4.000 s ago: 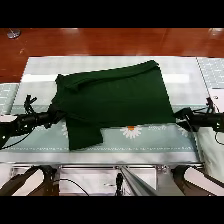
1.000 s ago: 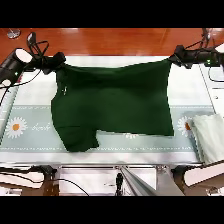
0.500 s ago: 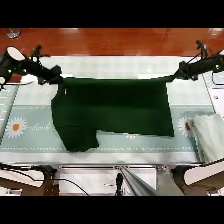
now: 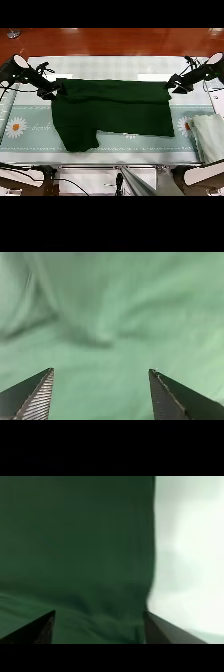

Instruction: Fold the shirts.

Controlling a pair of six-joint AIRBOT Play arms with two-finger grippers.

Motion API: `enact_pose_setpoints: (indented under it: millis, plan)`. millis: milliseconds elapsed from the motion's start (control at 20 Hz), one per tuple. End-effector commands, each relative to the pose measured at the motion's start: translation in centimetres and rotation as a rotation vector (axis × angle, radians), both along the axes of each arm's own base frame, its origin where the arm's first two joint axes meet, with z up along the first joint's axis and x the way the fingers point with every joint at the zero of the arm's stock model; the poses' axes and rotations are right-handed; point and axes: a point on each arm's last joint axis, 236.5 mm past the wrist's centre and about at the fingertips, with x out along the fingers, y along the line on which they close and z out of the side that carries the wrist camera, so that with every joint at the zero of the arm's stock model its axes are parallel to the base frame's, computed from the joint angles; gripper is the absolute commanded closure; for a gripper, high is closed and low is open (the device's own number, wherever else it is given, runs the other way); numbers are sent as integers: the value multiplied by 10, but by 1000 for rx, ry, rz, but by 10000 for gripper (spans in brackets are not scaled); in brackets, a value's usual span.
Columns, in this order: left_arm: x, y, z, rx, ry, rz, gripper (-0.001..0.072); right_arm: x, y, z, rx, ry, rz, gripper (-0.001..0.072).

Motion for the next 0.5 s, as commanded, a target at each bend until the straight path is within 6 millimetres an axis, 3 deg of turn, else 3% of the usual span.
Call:
enact_pose_setpoints:
  millis: [0, 150, 200, 250, 350, 450]
  plan:
    - [-45, 32, 11, 133, 88, -49, 5, -34, -29, 26, -39, 13, -40, 83]
    - [-110, 78, 1, 232, 174, 42, 6, -71, -46, 30, -26, -102, -219, 82]
    - [-134, 75, -5, 179, 205, 100, 6, -87, -41, 27, -5, -141, -242, 83]
    - [-149, 54, -9, 59, 196, 146, 7, -103, -34, 23, 9, -178, -261, 82]
    - [-157, 8, -11, -151, 79, 227, 6, -128, -27, 14, 36, -207, -340, 83]
    - [-173, 4, -24, -139, 39, 284, 6, -139, -18, 12, 62, -228, -389, 83]
